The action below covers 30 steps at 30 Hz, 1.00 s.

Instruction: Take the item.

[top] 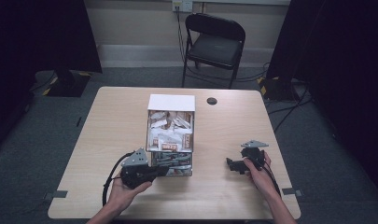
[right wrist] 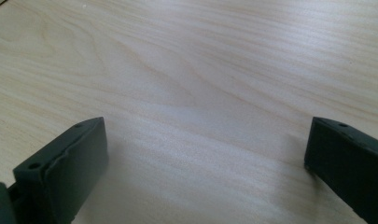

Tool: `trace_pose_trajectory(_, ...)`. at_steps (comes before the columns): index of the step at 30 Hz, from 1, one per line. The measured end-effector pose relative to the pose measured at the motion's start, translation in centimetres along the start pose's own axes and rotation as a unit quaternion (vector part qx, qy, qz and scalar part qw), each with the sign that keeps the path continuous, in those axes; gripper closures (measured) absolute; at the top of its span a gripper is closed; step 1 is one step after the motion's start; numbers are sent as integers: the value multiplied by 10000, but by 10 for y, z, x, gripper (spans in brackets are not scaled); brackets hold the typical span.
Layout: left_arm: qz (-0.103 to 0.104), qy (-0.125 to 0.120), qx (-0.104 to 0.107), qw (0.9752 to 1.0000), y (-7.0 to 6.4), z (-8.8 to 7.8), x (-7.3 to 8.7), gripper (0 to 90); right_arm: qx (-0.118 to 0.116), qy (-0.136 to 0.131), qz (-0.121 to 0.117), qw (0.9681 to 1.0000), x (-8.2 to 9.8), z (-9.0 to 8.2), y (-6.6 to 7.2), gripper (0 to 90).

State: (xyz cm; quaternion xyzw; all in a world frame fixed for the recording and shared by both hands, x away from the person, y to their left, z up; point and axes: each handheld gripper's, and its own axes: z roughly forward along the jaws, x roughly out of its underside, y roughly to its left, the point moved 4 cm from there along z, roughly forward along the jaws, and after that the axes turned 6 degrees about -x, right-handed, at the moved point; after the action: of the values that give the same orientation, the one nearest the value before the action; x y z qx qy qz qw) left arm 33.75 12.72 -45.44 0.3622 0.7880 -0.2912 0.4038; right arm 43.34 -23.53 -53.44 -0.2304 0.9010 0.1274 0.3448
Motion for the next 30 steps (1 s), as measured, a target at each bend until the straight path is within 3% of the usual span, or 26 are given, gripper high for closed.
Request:
trace_pose_trajectory(13, -287, -186, 150, 9993, 1, -6, -3, 900, 0, 0, 2, 10000, 0, 0, 0, 0)
trace_pose_trajectory(30, -375, -362, 242, 9983, 2, -17, -5, 900, 0, 2, 7, 10000, 0, 0, 0, 0)
